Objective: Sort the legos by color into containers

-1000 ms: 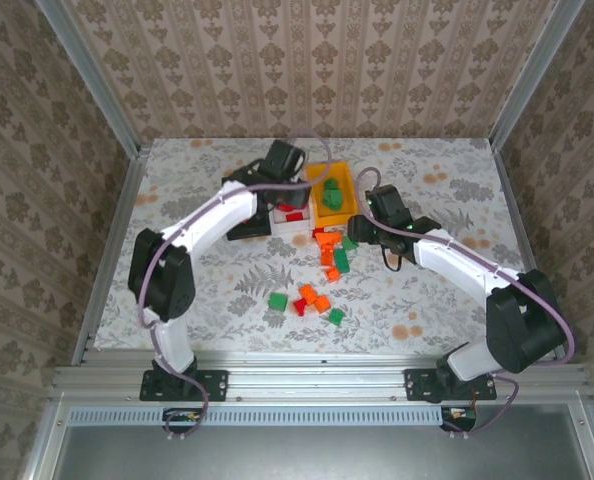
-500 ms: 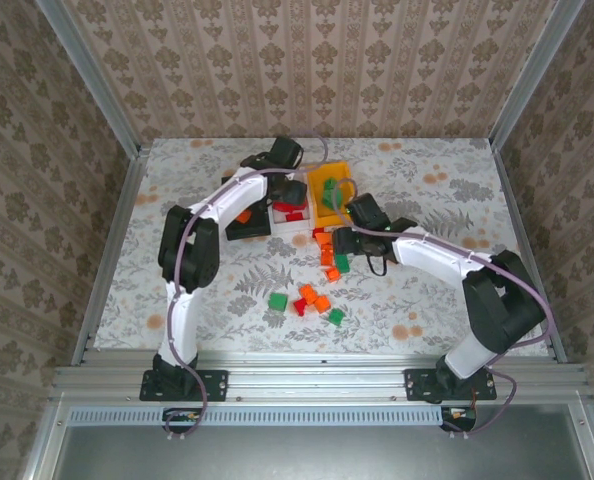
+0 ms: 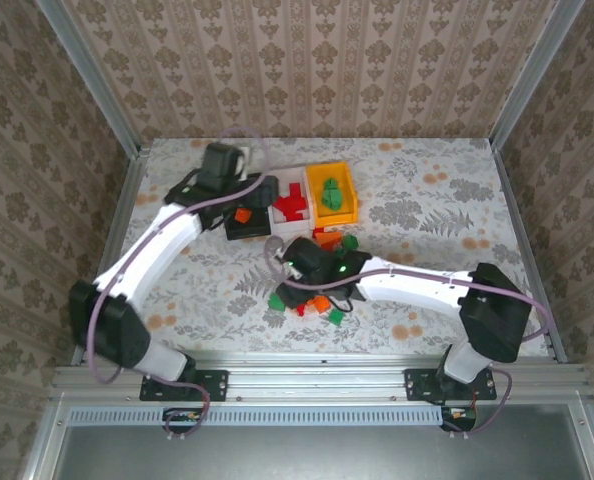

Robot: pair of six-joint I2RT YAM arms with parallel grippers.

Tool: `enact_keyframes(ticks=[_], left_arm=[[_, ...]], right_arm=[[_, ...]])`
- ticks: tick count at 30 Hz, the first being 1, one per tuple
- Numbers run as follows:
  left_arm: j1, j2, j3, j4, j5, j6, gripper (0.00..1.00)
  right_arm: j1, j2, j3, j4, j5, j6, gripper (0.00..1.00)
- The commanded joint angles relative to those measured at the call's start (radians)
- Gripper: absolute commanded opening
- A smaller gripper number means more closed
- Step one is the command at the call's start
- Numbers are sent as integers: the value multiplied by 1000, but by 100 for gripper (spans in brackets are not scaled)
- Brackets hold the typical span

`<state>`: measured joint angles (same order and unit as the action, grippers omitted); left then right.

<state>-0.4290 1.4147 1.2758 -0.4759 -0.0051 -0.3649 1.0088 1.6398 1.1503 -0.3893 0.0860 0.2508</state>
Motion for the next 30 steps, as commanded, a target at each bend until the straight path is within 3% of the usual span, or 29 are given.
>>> enact_keyframes(ticks=[1, 7, 15, 22, 27, 30], left_arm=[[123, -96, -212, 22, 69, -163, 100], [355, -361, -581, 130, 301, -300, 100], [390, -494, -692, 80, 355, -291, 100], [398, -509, -680, 82, 364, -302, 100], [400, -518, -672, 70, 367, -307, 100], [399, -539, -674, 65, 357, -314, 100]], right_arm=[[35, 104, 81, -61, -11, -115, 74], [53, 228, 183, -104, -59, -194, 76], [53, 335, 245, -168, -61, -232, 74], [50, 388, 274, -158, -9, -229, 54], [53, 366, 266, -151, 49, -221, 26], [44, 296, 237, -91, 81, -201, 24]])
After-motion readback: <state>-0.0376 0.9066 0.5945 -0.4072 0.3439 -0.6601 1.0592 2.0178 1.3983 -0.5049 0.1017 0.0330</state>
